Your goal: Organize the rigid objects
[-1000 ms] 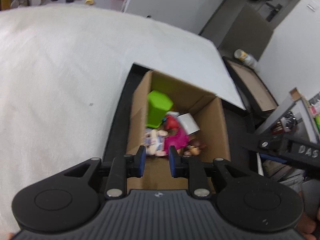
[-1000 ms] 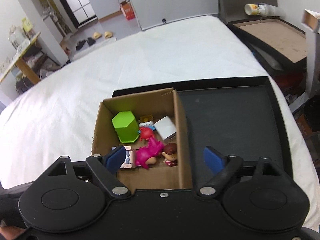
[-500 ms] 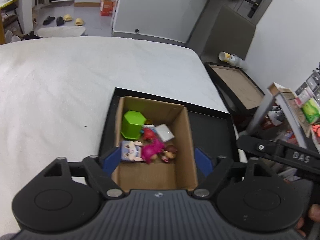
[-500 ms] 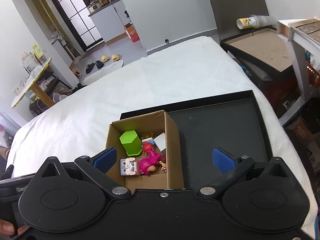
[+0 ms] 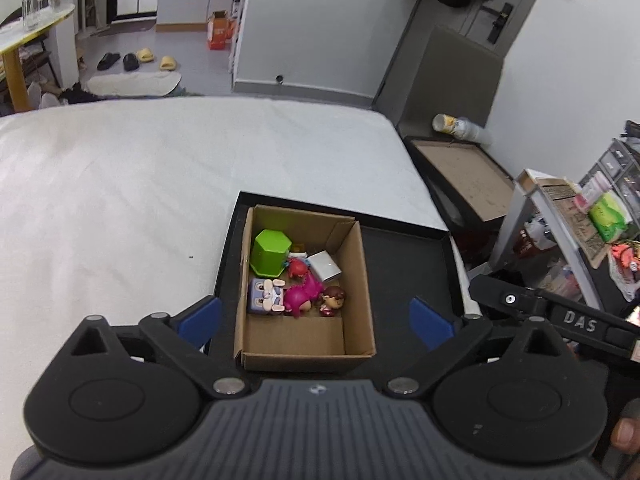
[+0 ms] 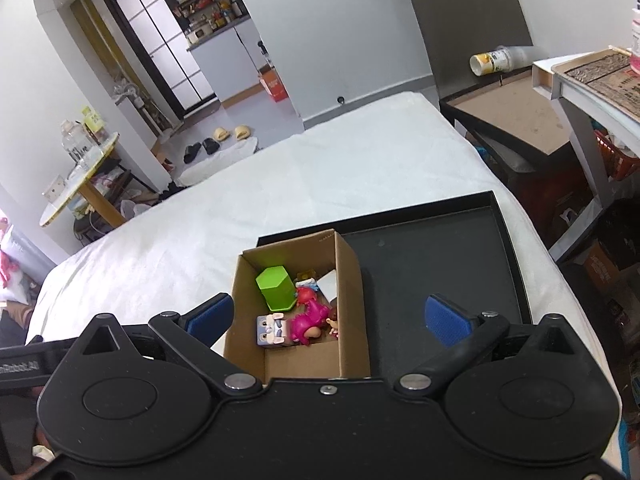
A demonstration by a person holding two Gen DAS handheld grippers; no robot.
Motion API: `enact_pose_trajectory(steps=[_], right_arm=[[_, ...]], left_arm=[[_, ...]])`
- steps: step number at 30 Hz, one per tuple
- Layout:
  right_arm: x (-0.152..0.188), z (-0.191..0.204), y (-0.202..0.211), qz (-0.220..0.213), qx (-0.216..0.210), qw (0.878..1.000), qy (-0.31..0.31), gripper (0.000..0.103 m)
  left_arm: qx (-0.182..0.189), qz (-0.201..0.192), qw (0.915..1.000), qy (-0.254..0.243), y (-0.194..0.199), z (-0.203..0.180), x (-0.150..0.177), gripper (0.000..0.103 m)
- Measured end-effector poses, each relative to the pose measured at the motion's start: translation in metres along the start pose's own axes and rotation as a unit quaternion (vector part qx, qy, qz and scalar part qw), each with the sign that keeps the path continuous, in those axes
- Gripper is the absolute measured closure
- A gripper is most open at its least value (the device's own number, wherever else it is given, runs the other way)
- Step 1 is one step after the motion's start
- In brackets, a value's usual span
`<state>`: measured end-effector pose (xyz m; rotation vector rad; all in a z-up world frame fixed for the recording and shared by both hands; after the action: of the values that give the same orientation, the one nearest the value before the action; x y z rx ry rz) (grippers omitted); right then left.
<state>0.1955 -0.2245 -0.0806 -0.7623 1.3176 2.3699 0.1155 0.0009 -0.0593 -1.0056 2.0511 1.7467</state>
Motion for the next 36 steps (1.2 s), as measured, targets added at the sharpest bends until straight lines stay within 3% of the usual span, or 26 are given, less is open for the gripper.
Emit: enact_pose_trajectory(steps=[11, 18, 36], right_arm=[[0.006, 0.008, 0.033, -0.025, -0.015, 1.000, 0.003, 0.000], [0.010, 0.021, 0.050, -0.028, -0.013, 0.999, 0.020, 0.000], [0.019, 0.035, 0.084, -0.032, 0.020, 0.998, 0.046, 0.000]], left_arm=[[0.006, -0.015, 0.9997, -0.020, 0.035, -0.005, 0.008, 0.002], [-0.006, -0.019, 0.9998, -0.007, 0.051, 0.018, 0.015, 0.002], [-0.016, -0.050, 0.9979, -0.039, 0.104, 0.043, 0.020, 0.002]])
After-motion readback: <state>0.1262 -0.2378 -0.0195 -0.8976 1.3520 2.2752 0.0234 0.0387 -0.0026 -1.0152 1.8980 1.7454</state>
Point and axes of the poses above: each gripper's, at about its wrist camera, not at the fingertips, and y roughly against the way its jaws point, z to its left, x to its underside, the point moved 5 cm from there along -y, roughly the way its jaws point, and after that the axes turned 1 degree about -z, right-handed, at the moved point
